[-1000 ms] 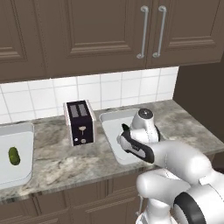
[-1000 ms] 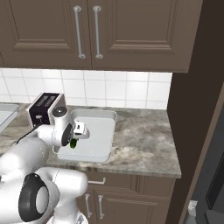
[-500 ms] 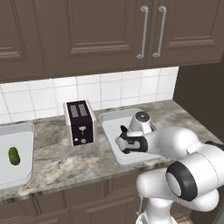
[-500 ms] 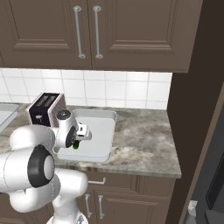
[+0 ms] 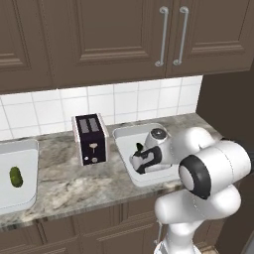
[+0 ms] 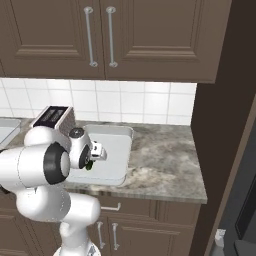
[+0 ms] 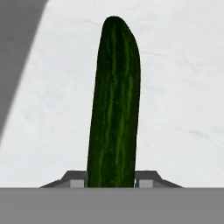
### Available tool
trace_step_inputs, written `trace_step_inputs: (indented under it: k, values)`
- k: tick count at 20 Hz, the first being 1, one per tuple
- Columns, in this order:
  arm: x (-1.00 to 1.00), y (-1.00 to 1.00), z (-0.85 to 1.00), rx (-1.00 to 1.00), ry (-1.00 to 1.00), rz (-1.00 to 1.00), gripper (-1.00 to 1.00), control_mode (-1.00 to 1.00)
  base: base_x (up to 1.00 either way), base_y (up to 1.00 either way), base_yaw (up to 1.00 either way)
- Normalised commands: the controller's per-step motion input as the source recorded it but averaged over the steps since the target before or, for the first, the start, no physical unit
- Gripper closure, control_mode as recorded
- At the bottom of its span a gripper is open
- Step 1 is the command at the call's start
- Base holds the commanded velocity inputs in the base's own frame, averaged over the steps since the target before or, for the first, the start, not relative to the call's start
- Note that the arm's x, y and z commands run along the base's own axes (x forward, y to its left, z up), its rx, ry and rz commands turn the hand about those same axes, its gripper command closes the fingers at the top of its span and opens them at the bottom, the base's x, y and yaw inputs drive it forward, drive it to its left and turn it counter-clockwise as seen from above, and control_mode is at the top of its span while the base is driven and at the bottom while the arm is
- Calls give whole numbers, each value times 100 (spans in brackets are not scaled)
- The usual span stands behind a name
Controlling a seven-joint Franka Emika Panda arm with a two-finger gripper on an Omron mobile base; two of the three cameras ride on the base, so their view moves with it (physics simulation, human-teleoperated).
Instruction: Place one cucumber and one chicken drumstick in each tupperware on the nearby counter, to pack two identical lunches.
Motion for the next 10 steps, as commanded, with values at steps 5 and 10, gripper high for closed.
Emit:
trace_step_inputs:
  k: [5, 10]
  values:
    - [4, -7, 3, 0, -2, -1, -100, -100, 0, 0, 0]
    - [-16, -27, 34, 0, -10, 0, -100, -100, 0, 0, 0]
